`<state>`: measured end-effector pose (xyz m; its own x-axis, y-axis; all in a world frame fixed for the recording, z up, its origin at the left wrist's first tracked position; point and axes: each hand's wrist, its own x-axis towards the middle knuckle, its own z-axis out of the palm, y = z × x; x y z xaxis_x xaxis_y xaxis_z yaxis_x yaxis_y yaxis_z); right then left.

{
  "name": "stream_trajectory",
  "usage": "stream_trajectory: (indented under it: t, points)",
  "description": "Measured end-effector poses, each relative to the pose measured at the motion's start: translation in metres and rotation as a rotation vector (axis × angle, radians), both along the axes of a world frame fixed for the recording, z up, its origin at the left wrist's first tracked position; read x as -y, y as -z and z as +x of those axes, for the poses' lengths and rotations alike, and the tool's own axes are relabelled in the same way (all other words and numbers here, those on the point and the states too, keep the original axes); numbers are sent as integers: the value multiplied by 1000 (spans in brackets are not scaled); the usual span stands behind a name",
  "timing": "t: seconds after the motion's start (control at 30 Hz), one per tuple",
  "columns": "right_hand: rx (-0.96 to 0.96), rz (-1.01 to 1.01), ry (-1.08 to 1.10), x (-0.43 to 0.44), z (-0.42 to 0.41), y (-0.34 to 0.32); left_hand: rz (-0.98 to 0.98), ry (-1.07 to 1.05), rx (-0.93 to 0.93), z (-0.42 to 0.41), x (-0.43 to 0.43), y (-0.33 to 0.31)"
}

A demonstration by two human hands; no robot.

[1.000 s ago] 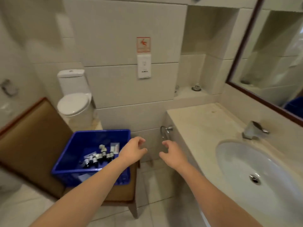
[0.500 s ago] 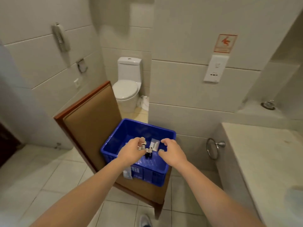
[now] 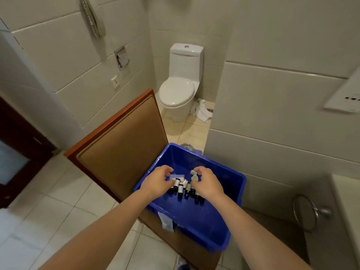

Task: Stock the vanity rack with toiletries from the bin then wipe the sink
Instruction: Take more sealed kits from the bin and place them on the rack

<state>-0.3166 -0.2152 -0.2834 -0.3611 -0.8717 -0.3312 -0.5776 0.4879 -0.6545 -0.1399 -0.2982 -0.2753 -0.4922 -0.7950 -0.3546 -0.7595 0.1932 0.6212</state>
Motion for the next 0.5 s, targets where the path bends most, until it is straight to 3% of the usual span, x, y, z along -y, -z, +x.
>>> stream_trajectory:
  t: [0.5]
  points:
    - [97, 207, 81, 103, -23, 130, 202, 38, 99, -35, 104, 134]
